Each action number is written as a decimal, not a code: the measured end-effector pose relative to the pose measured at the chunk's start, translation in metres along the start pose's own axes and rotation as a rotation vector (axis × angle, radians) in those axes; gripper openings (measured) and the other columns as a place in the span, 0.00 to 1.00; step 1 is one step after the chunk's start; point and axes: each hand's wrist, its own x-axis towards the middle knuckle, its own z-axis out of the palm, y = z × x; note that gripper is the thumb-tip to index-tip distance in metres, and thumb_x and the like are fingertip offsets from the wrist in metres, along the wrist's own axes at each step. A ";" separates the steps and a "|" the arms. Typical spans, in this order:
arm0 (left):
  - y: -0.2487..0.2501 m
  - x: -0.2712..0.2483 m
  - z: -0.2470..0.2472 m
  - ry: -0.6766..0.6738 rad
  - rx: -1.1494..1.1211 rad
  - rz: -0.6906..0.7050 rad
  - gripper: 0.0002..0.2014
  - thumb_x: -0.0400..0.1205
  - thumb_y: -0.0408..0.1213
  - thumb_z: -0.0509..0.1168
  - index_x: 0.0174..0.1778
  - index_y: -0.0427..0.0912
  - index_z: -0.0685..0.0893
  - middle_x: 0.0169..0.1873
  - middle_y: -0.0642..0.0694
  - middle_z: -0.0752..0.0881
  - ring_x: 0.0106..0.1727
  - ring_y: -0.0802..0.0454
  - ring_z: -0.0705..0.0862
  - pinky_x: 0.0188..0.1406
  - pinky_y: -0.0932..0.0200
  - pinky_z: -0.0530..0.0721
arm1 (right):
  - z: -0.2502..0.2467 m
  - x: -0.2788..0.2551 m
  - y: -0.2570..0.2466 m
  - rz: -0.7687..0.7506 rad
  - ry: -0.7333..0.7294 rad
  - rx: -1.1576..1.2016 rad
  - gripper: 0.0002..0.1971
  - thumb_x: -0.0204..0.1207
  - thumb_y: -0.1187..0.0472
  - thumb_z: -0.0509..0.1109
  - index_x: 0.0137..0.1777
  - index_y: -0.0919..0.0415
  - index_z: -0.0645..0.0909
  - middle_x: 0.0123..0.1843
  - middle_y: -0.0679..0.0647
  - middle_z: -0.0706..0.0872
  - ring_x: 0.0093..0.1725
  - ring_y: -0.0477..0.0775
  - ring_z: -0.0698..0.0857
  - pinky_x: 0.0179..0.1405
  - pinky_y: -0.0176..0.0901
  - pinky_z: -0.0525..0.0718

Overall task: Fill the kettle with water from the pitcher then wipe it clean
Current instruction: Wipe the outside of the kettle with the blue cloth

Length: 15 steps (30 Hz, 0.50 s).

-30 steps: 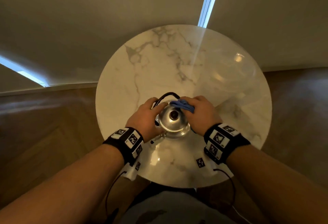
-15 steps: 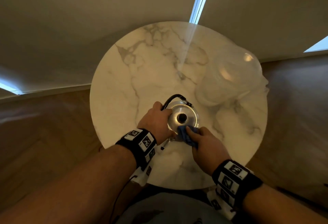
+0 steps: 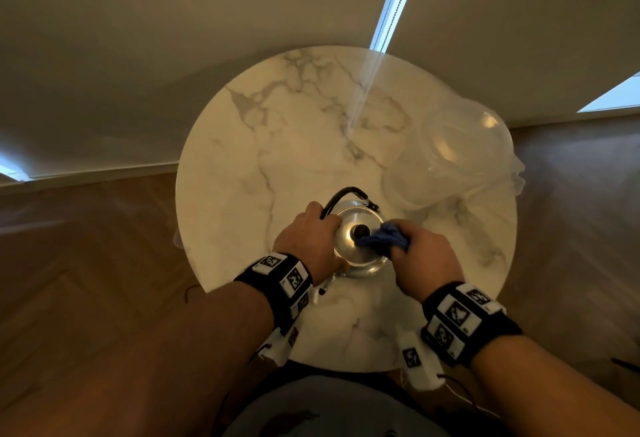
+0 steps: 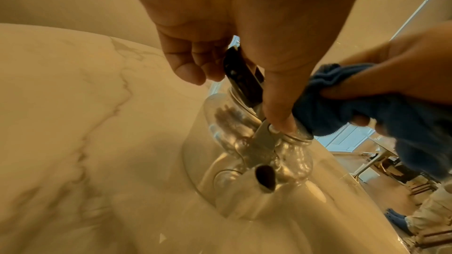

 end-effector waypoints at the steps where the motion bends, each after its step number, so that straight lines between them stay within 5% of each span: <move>1: -0.001 0.000 0.000 0.003 0.008 0.004 0.35 0.70 0.57 0.80 0.72 0.54 0.79 0.65 0.46 0.74 0.63 0.44 0.80 0.55 0.47 0.86 | -0.003 0.008 -0.004 -0.007 0.022 -0.008 0.13 0.79 0.58 0.68 0.59 0.43 0.86 0.45 0.49 0.89 0.41 0.51 0.83 0.41 0.42 0.75; 7: -0.001 -0.004 0.002 0.028 0.022 0.007 0.36 0.69 0.57 0.81 0.72 0.54 0.77 0.65 0.47 0.74 0.64 0.44 0.78 0.57 0.44 0.87 | 0.006 0.053 -0.044 0.016 -0.132 -0.236 0.09 0.77 0.56 0.65 0.49 0.55 0.87 0.44 0.55 0.89 0.42 0.56 0.85 0.41 0.48 0.85; 12: -0.002 -0.006 0.003 0.061 0.003 0.013 0.36 0.68 0.57 0.81 0.71 0.53 0.77 0.64 0.48 0.75 0.63 0.45 0.78 0.55 0.48 0.86 | -0.005 0.049 -0.050 -0.032 -0.229 -0.175 0.07 0.76 0.58 0.67 0.45 0.49 0.88 0.39 0.49 0.87 0.38 0.51 0.85 0.35 0.43 0.81; 15: -0.003 -0.007 0.005 0.083 -0.026 0.030 0.38 0.68 0.54 0.82 0.72 0.54 0.74 0.63 0.48 0.76 0.62 0.46 0.79 0.52 0.50 0.84 | -0.013 0.046 -0.041 -0.003 -0.241 -0.210 0.10 0.76 0.59 0.67 0.48 0.47 0.89 0.40 0.49 0.89 0.39 0.51 0.86 0.41 0.47 0.87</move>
